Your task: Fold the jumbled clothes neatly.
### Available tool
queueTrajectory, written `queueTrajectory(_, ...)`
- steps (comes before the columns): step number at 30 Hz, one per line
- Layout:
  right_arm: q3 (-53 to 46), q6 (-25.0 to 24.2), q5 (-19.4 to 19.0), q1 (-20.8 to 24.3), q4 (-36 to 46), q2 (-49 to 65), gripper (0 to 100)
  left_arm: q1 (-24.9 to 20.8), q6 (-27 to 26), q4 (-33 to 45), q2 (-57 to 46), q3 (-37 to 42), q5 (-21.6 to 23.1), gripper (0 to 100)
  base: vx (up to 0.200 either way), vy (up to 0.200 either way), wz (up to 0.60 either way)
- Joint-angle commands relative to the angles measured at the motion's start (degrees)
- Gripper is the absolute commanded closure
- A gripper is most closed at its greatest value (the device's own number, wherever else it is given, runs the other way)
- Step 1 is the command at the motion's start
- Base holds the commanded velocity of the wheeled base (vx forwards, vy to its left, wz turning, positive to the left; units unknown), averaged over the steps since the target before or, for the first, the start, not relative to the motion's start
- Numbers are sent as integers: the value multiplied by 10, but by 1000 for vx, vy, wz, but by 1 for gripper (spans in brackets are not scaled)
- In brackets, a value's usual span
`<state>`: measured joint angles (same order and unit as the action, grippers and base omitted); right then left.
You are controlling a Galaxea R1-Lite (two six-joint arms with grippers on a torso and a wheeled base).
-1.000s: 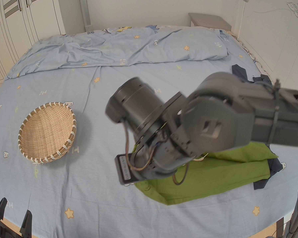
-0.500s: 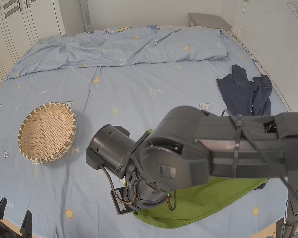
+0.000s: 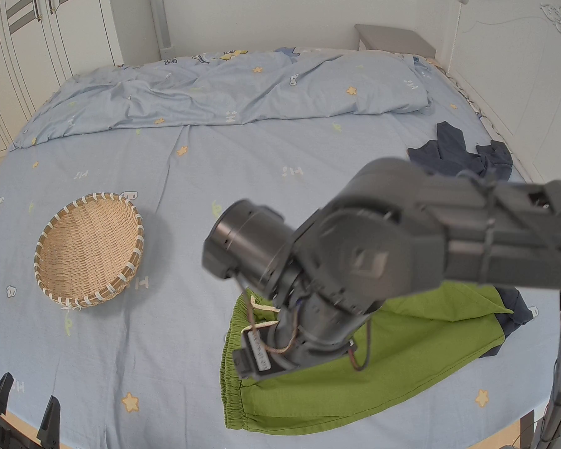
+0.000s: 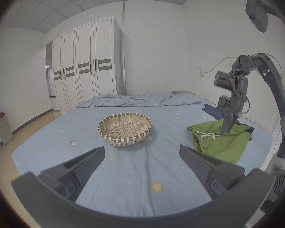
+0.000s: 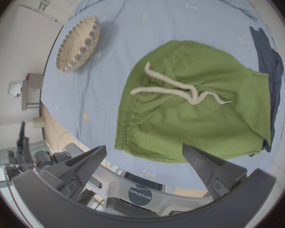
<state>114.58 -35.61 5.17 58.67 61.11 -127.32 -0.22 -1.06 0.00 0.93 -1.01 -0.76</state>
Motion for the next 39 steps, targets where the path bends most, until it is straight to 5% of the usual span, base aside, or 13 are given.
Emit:
queueTrajectory(1,0,-2,-2,-94,7,181,0,0,0,0,-8,10,0,0,0,0,0)
queueTrajectory(3,0,-2,-5,-121,-16,223,0,0,0,0,-8,10,0,0,0,0,0)
queueTrajectory(8,-328,1,-97,-262,-219,447,0,0,-6,0,-8,10,0,0,0,0,0)
queueTrajectory(17,-814,-2,-233,-421,-554,665,0,0,1,0,-8,10,1,0,0,0,0)
queueTrajectory(24,-917,-7,-236,-429,-644,668,0,0,-3,-4,-9,5,2,0,0,0,0)
queueTrajectory(27,-938,0,-233,-431,-656,666,0,-3,19,-25,-6,-65,18,0,0,0,0)
queueTrajectory(28,-959,6,-228,-425,-671,665,0,-15,115,-11,29,-203,44,0,0,0,0)
queueTrajectory(29,-966,8,-229,-425,-675,663,0,-29,160,16,65,-254,54,0,0,0,0)
queueTrajectory(32,-970,13,-228,-424,-679,661,0,-74,206,149,188,-356,85,0,0,0,0)
queueTrajectory(37,-974,25,-230,-421,-678,655,0,-140,237,196,377,-365,189,0,0,0,0)
queueTrajectory(39,-994,36,-232,-412,-679,654,0,-175,314,152,486,-360,270,0,0,0,0)
